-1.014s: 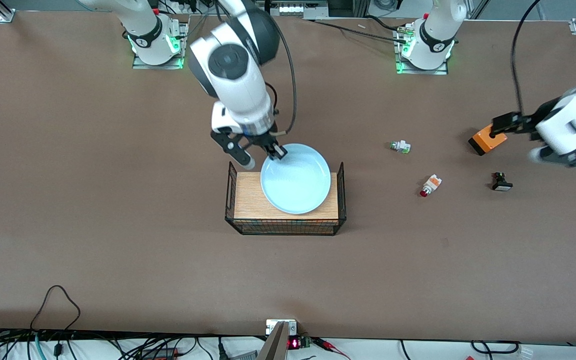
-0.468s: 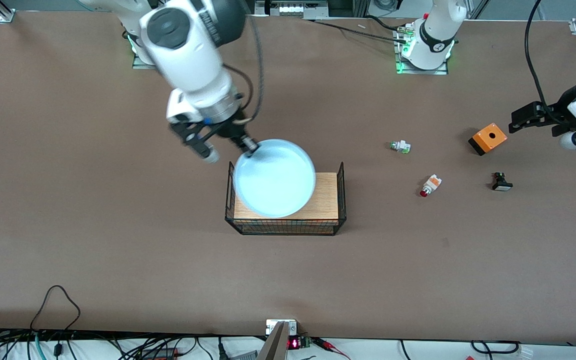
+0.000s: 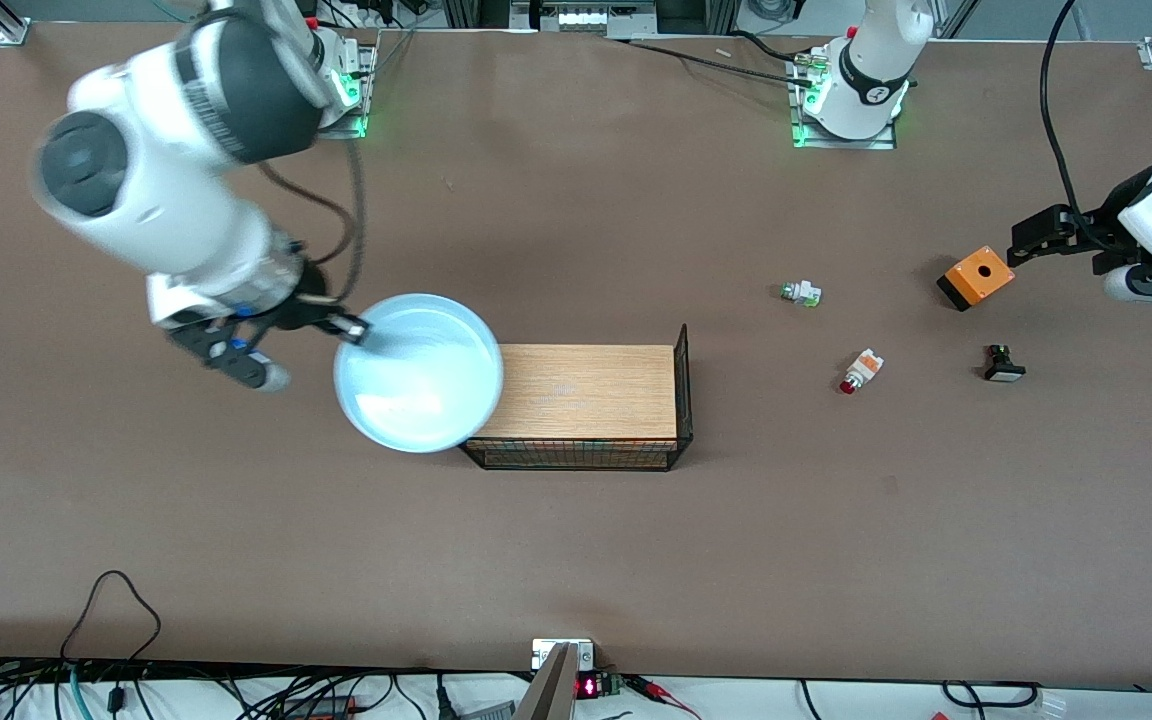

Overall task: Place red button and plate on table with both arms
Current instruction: 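Lift the blue plate out of the tray with the right gripper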

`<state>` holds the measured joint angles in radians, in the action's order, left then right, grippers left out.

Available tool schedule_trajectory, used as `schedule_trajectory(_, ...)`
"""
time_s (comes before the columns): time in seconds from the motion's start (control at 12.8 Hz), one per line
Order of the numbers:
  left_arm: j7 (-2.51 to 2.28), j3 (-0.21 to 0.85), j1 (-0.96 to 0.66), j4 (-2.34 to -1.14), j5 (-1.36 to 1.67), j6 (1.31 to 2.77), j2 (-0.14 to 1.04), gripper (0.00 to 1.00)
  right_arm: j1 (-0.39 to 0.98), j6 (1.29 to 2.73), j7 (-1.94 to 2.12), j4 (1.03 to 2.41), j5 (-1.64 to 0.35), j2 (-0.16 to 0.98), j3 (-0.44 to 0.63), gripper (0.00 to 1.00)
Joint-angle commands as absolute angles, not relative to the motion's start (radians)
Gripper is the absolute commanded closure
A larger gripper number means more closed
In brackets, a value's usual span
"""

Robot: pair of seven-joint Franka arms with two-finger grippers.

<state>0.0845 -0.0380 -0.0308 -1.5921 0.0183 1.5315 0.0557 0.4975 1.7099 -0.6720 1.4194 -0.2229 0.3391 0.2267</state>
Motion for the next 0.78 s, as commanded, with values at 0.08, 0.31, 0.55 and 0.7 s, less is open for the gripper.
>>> schedule_trajectory(0.08, 0.087, -0.037, -0.032, -1.6, 0.011, 1.523, 0.026, 0.0, 0.358, 1.582, -0.34, 1.411, -0.157, 0.336, 0.21, 1.0)
schedule_trajectory(0.31, 0.087, -0.037, -0.029, -1.601, 0.011, 1.517, 0.028, 0.0, 0.217, 1.63, -0.075, 1.553, -0.15, 0.336, 0.209, 1.0)
schedule_trajectory(0.55, 0.086, -0.037, -0.029, -1.601, 0.011, 1.513, 0.025, 0.0, 0.167, 1.823, 0.067, 1.736, -0.127, 0.328, 0.209, 1.0)
schedule_trajectory(0.7, 0.084, -0.035, -0.031, -1.601, 0.011, 1.508, 0.025, 0.0, 0.134, 1.984, 0.144, 1.874, -0.127, 0.33, 0.206, 1.0)
